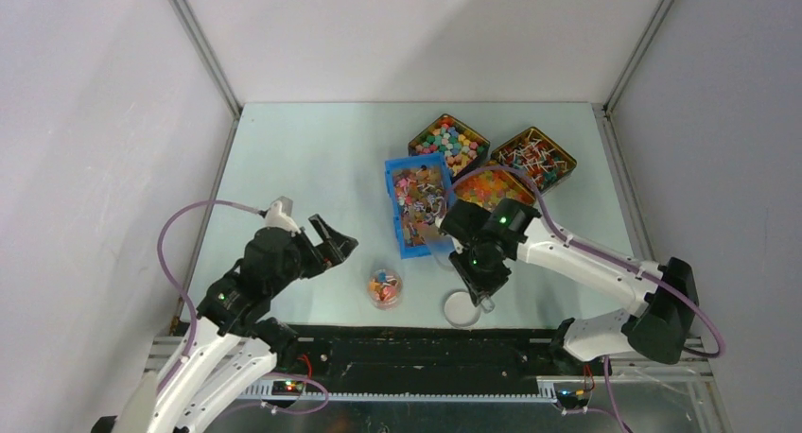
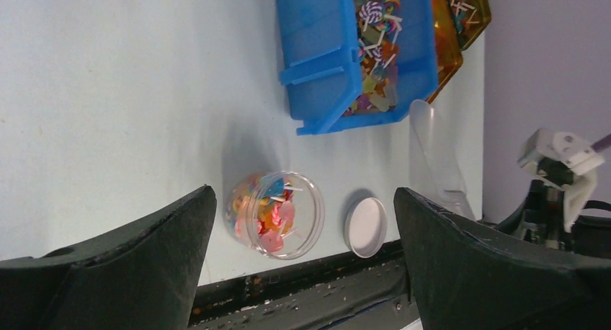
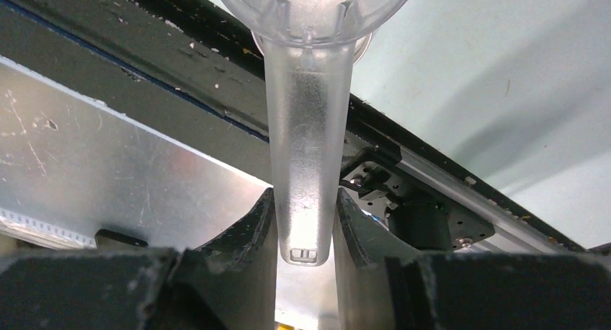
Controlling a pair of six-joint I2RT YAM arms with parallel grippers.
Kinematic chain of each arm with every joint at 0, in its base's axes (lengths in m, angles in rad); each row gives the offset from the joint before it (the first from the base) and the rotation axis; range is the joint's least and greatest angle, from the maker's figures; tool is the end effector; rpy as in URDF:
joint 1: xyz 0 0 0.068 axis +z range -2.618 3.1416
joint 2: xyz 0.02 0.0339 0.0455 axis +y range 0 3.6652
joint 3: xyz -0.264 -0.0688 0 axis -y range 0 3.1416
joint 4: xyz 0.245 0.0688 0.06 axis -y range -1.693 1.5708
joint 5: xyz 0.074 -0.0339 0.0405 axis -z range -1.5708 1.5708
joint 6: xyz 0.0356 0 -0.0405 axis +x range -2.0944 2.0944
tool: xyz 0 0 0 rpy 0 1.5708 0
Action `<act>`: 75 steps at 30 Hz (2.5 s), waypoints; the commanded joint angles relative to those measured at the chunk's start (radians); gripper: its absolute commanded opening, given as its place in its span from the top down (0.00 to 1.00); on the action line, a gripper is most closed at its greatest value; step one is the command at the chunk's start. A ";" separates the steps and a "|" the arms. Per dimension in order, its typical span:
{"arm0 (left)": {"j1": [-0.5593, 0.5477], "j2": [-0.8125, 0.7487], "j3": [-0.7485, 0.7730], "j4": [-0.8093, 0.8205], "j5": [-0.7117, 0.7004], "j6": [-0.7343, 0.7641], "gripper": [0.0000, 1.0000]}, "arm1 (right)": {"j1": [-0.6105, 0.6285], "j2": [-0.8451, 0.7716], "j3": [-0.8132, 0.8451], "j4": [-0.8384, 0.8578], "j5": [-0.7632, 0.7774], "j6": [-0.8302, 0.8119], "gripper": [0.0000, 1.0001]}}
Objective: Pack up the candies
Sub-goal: Place the spatula at the center of the board.
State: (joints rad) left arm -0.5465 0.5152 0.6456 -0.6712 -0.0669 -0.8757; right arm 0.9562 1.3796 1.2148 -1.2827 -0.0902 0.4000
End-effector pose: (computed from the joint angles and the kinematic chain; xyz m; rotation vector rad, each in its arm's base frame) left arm 0.1031 -0.0600 0.2785 -0.4032 2.1720 -0.7598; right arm 0.1328 0.1937 0.2831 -0.8576 2.9725 0.2285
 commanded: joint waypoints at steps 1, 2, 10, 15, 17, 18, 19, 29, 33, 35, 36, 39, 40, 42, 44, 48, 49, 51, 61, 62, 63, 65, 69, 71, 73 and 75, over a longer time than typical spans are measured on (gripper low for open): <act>0.007 -0.012 -0.023 0.064 -0.002 -0.022 0.00 | -0.037 -0.060 -0.039 0.054 0.019 0.071 1.00; 0.007 -0.011 -0.024 0.064 -0.001 -0.024 0.00 | -0.047 -0.066 -0.058 0.058 0.009 0.078 1.00; 0.007 0.011 -0.023 0.059 0.002 -0.023 0.00 | -0.226 -0.162 -0.173 0.106 -0.071 0.120 1.00; 0.007 0.020 -0.025 0.056 -0.002 -0.026 0.00 | -0.379 -0.209 -0.225 0.131 -0.084 0.120 1.00; 0.007 0.024 -0.026 0.063 0.009 -0.021 0.00 | -0.442 -0.233 -0.245 0.140 -0.082 0.123 1.00; 0.007 0.029 -0.025 0.068 0.013 -0.018 0.00 | -0.485 -0.250 -0.250 0.146 -0.082 0.126 1.00; 0.007 0.030 -0.024 0.070 0.022 -0.016 0.00 | -0.505 -0.259 -0.261 0.149 -0.079 0.127 1.00; 0.007 0.036 -0.012 0.097 0.058 0.002 0.00 | -0.734 -0.317 -0.314 0.186 -0.020 0.125 1.00; 0.007 0.036 -0.005 0.097 0.059 0.004 0.00 | -0.778 -0.302 -0.325 0.208 -0.006 0.147 1.00; 0.007 0.037 -0.002 0.096 0.059 0.004 0.00 | -0.791 -0.293 -0.326 0.229 -0.016 0.153 1.00; 0.007 0.036 -0.002 0.095 0.059 0.004 0.00 | -0.794 -0.290 -0.327 0.233 -0.022 0.156 1.00; 0.007 0.036 0.005 0.093 0.074 0.003 0.00 | -0.808 -0.279 -0.328 0.247 -0.020 0.163 1.00; 0.007 0.037 0.011 0.095 0.081 0.004 0.00 | -0.810 -0.278 -0.329 0.248 -0.009 0.164 1.00; 0.007 0.042 0.023 0.095 0.091 0.007 0.00 | -0.819 -0.275 -0.337 0.256 0.007 0.171 1.00; 0.007 0.049 0.037 0.092 0.094 0.010 0.00 | -0.833 -0.271 -0.347 0.266 0.028 0.181 1.00; 0.007 0.059 0.058 0.097 0.101 0.010 0.00 | -0.855 -0.245 -0.373 0.309 0.040 0.188 1.00; 0.007 0.061 0.065 0.098 0.105 0.009 0.00 | -0.862 -0.236 -0.379 0.321 0.046 0.195 1.00; 0.007 0.064 0.078 0.102 0.115 0.004 0.00 | -0.873 -0.205 -0.385 0.339 0.048 0.203 1.00; 0.008 0.083 0.155 0.125 0.161 -0.014 0.00 | -0.902 -0.044 -0.389 0.449 0.026 0.193 1.00; 0.008 0.085 0.157 0.125 0.165 -0.014 0.00 | -0.906 -0.040 -0.390 0.461 0.024 0.186 0.99; 0.007 0.085 0.157 0.127 0.166 -0.017 0.00 | -0.908 -0.032 -0.390 0.467 0.017 0.184 0.98; 0.007 0.079 0.151 0.133 0.173 -0.024 0.00 | -0.919 -0.019 -0.390 0.480 0.009 0.176 0.95; 0.007 0.041 0.125 0.132 0.161 -0.040 0.00 | -0.927 0.006 -0.390 0.495 0.004 0.155 0.84; 0.007 0.020 0.115 0.117 0.137 -0.049 0.00 | -0.934 0.021 -0.390 0.495 0.004 0.148 0.68; 0.007 0.000 0.104 0.114 0.123 -0.057 0.00 | -0.935 0.024 -0.390 0.493 0.004 0.142 0.59; 0.007 -0.011 0.095 0.113 0.115 -0.063 0.00 | -0.935 0.017 -0.390 0.491 0.008 0.138 0.49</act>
State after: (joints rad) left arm -0.5465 0.5343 0.7559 -0.5678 0.0776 -0.9165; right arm 0.0261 1.4029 0.8215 -0.8165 -0.0860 0.5606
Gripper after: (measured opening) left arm 0.996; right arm 0.422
